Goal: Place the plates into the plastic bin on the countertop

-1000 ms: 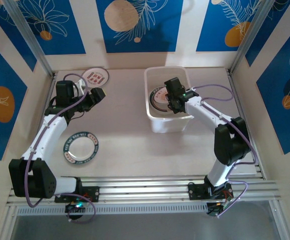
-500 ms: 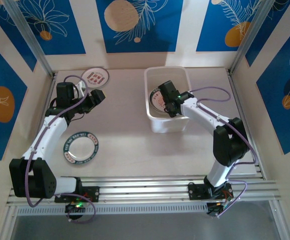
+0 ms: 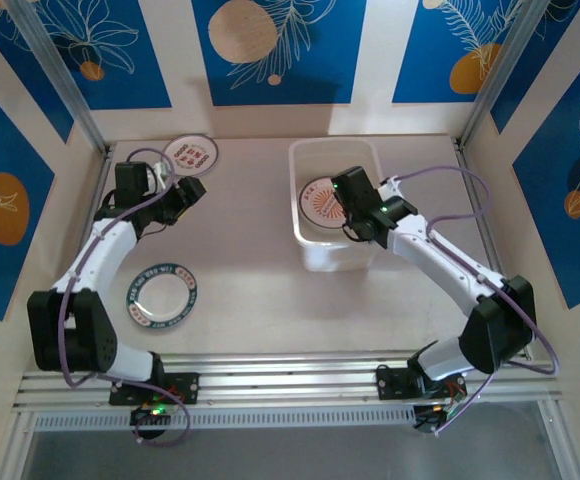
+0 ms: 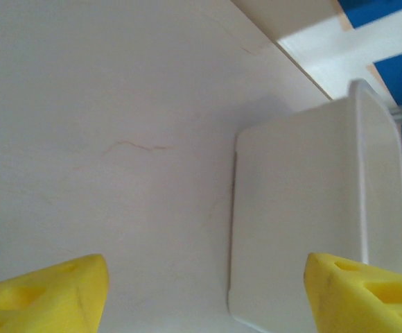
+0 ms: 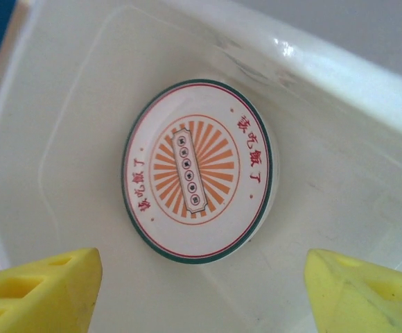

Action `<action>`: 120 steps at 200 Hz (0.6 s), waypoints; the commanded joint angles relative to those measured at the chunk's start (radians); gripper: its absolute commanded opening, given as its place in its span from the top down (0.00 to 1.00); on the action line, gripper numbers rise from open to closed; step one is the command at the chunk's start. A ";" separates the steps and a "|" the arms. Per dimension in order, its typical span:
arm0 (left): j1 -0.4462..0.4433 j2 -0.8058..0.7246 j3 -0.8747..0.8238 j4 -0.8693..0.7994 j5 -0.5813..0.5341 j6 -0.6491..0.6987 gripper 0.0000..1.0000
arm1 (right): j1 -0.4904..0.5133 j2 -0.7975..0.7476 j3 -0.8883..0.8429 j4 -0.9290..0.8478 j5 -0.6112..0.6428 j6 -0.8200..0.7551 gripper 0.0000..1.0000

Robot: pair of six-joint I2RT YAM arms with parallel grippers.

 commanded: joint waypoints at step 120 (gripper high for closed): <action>0.071 0.693 0.539 0.098 -0.102 -0.093 0.26 | -0.047 -0.095 -0.055 0.077 -0.040 -0.392 0.36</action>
